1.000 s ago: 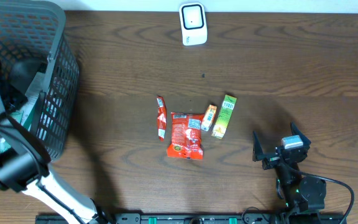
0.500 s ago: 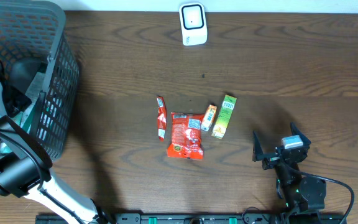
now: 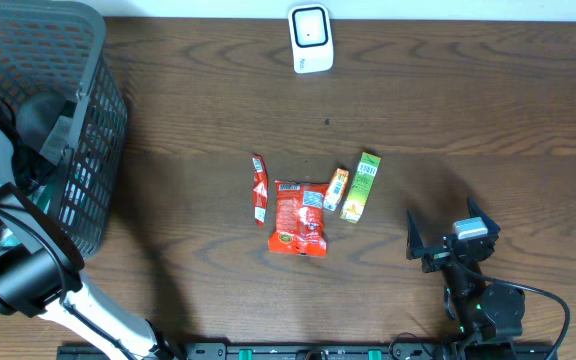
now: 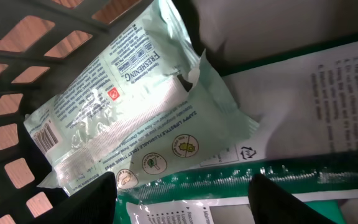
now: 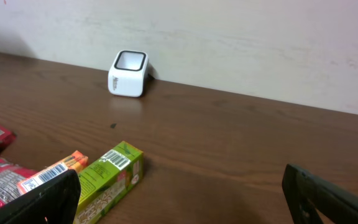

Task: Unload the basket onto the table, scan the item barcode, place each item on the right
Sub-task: 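Grasp the light-green wipes pack in the basket with the left gripper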

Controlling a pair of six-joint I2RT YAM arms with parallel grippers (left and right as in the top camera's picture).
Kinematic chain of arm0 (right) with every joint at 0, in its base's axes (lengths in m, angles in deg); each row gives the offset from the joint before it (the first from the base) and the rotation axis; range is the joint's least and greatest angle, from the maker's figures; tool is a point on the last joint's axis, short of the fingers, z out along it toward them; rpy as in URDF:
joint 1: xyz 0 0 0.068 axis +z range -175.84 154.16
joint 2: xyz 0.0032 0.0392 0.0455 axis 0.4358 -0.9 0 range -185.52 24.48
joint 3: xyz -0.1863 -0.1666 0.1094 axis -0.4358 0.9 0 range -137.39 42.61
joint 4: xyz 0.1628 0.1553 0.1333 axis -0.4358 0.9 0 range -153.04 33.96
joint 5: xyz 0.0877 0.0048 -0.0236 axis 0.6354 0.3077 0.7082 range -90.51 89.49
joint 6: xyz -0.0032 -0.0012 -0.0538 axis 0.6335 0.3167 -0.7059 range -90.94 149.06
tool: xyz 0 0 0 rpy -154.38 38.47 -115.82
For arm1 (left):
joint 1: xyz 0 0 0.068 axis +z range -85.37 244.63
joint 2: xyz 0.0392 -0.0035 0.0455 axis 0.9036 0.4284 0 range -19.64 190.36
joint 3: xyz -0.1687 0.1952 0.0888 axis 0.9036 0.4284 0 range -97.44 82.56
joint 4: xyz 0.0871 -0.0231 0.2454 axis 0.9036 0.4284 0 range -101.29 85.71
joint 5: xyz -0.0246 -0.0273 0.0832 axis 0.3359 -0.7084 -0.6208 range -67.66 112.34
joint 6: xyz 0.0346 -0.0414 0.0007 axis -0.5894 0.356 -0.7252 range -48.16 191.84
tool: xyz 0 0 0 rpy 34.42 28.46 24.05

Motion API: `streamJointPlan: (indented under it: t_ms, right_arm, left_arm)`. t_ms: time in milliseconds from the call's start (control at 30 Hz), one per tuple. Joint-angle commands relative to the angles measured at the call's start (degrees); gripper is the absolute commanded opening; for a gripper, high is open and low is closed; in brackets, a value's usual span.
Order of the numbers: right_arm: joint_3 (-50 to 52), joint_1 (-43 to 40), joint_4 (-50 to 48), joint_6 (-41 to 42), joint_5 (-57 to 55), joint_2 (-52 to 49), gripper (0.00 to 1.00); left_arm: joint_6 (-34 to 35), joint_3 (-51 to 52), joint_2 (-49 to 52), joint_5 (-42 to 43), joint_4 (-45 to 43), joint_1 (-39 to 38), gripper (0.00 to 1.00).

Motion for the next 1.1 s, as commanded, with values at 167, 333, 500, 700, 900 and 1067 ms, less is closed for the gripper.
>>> streamJointPlan:
  t_ms: [167, 333, 500, 700, 900, 1067]
  right_arm:
    - [0.07, 0.28, 0.15, 0.66, 0.07, 0.26, 0.99]
    - [0.07, 0.28, 0.15, 0.66, 0.07, 0.26, 0.99]
    - [0.07, 0.28, 0.15, 0.66, 0.07, 0.26, 0.99]
    - [0.07, 0.28, 0.15, 0.66, 0.07, 0.26, 0.99]
    - [0.07, 0.28, 0.15, 0.66, 0.07, 0.26, 0.99]
    - [0.07, 0.28, 0.15, 0.66, 0.07, 0.26, 0.99]
  left_arm:
    - [-0.35, 1.03, 0.48, -2.4, 0.09, 0.13, 0.69]
    - [-0.35, 3.1, 0.48, -5.88, -1.14, 0.15, 0.69]
    - [-0.35, 6.21, 0.48, -5.99, -4.96, 0.15, 0.69]
    - [-0.35, 8.07, 0.48, -7.96, -7.87, 0.35, 0.69]
    - [-0.63, 8.04, 0.48, -7.93, -9.11, 1.62, 0.63]
    - [-0.79, 8.07, 0.48, -7.89, -9.16, 2.19, 0.52]
